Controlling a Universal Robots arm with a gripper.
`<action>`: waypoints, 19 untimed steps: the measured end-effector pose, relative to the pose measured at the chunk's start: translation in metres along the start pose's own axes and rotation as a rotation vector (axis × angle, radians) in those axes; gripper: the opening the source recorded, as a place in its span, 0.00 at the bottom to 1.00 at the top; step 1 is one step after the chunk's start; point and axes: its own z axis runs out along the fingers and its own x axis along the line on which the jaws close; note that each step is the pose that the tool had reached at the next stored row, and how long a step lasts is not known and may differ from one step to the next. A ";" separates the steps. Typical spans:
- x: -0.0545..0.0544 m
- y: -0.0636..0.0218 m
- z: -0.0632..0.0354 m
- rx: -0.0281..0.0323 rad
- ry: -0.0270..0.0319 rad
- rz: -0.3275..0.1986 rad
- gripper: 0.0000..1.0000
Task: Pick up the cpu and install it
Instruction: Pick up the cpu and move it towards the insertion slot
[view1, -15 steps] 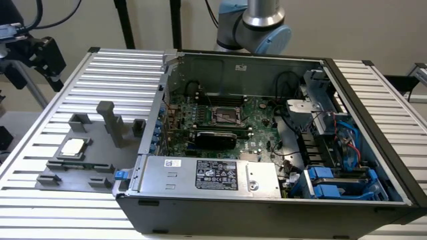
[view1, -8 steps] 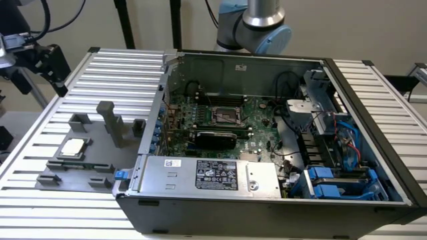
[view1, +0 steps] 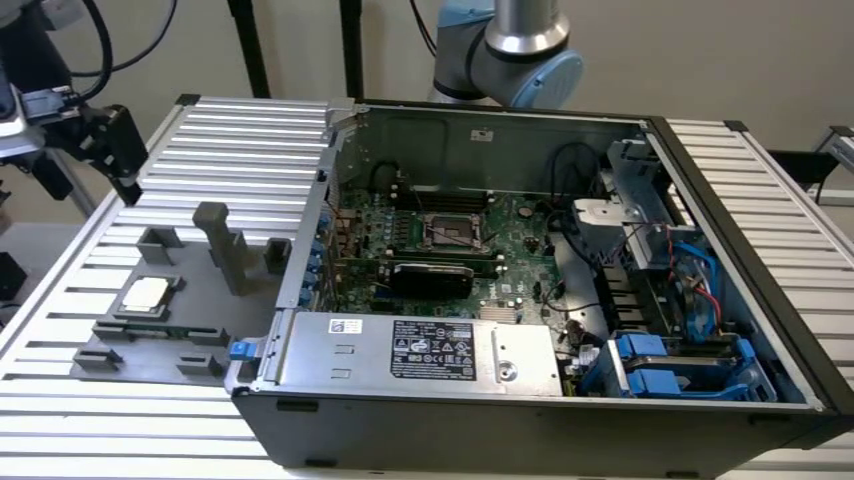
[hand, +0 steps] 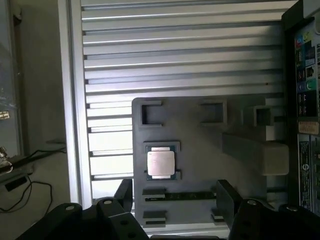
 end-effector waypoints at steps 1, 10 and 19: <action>0.000 -0.0001 0.0018 0.0000 0.0000 0.000 0.77; 0.000 -0.0009 0.0181 0.0001 0.0001 0.000 0.77; 0.001 -0.0024 0.0345 0.0000 0.0001 0.000 0.77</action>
